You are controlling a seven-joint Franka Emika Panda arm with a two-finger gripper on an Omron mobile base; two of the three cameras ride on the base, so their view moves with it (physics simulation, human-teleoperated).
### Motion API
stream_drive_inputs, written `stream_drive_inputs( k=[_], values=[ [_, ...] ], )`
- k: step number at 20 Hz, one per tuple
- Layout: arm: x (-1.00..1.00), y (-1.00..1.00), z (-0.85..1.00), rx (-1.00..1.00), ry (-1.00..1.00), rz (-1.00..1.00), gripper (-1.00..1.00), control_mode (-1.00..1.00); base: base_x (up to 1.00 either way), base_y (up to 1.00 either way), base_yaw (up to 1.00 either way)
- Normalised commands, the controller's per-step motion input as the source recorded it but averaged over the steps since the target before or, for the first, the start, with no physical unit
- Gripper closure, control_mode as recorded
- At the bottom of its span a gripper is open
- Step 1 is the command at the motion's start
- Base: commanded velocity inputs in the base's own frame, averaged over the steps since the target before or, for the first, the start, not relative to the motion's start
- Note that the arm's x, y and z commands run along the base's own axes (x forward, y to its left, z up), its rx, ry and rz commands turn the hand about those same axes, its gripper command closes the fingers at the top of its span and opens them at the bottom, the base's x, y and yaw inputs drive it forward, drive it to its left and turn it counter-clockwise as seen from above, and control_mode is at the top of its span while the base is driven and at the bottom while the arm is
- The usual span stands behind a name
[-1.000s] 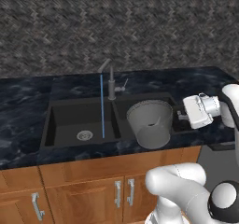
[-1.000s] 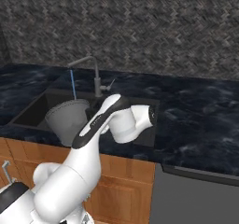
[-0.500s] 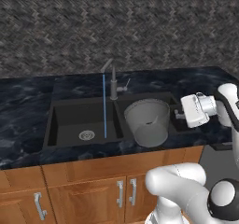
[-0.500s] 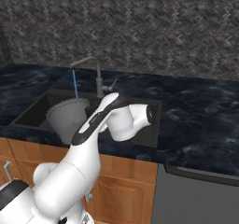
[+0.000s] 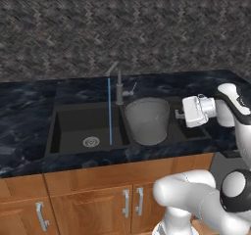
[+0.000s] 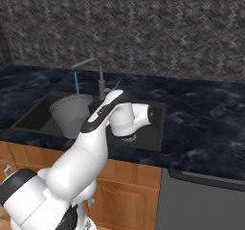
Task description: Turn on the sink faucet and place the jug under the water for a few seconds to fill it up.
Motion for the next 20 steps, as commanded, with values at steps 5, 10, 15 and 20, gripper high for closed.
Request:
stream_drive_inputs(
  k=[5,10,15,20],
  values=[
    [0.41,0.17,0.00,0.09,0.00,0.00,1.00,-1.00,0.00,0.00,0.00],
    [0.36,0.09,0.00,0.00,0.01,0.00,1.00,-1.00,0.00,0.00,0.00],
    [0.29,0.11,-0.02,-0.01,0.00,-0.02,1.00,-1.00,0.00,0.00,0.00],
    [0.23,0.16,-0.12,-0.01,0.00,-0.05,1.00,-1.00,0.00,0.00,0.00]
  ],
)
